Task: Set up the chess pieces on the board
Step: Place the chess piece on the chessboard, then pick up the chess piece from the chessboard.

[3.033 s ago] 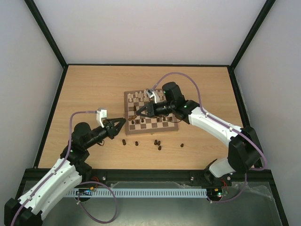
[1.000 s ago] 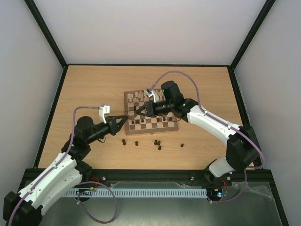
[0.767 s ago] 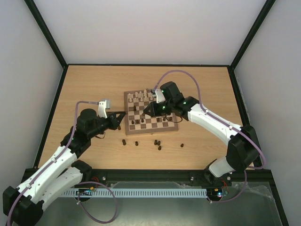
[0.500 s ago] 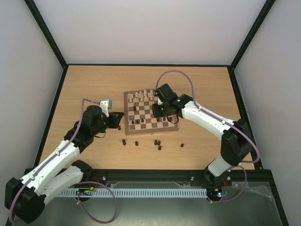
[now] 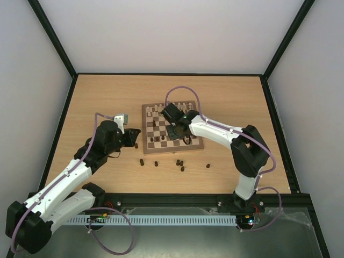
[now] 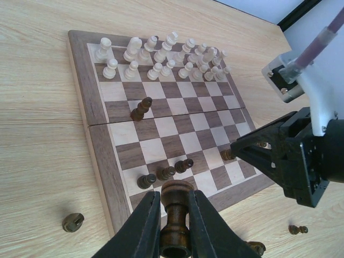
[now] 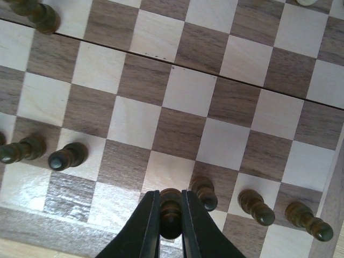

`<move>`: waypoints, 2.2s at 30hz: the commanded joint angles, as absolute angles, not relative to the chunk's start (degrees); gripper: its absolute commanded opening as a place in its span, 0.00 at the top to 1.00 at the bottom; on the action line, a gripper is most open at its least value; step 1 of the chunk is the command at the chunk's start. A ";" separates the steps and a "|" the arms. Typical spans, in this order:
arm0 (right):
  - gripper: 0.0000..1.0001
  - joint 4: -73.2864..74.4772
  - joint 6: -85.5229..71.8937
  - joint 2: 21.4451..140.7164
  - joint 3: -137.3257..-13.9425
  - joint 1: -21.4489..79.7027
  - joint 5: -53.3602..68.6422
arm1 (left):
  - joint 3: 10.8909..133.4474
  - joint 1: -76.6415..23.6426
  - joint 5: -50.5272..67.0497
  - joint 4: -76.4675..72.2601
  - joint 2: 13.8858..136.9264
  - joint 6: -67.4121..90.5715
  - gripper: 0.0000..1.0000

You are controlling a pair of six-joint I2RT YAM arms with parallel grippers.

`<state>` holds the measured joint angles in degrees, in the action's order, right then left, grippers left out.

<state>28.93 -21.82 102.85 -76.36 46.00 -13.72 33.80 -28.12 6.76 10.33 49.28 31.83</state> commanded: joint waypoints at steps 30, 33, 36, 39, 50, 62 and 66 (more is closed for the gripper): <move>0.72 27.51 -21.18 107.96 -77.10 46.19 -13.47 | 33.15 -28.29 6.94 9.63 49.15 31.30 0.93; 0.64 27.62 -21.35 106.41 -77.57 46.19 -13.75 | 33.14 -28.30 6.88 9.51 49.30 31.23 0.93; 0.59 27.77 -21.36 104.85 -78.78 46.17 -13.54 | 33.14 -28.30 6.77 9.54 49.44 31.28 0.93; 0.57 27.37 -21.31 103.93 -80.54 46.15 -12.84 | 33.01 -28.24 6.48 9.58 49.56 31.23 0.93; 0.58 29.62 -20.80 114.04 -96.19 46.20 -7.29 | 32.66 -28.21 6.24 9.61 49.18 31.17 0.93; 0.62 33.02 -19.61 124.84 -107.42 46.17 -5.98 | 32.33 -27.77 6.44 9.94 48.48 30.89 0.93; 0.65 33.30 -19.57 126.68 -108.87 46.16 -6.13 | 32.27 -27.61 6.76 9.74 48.50 30.86 0.93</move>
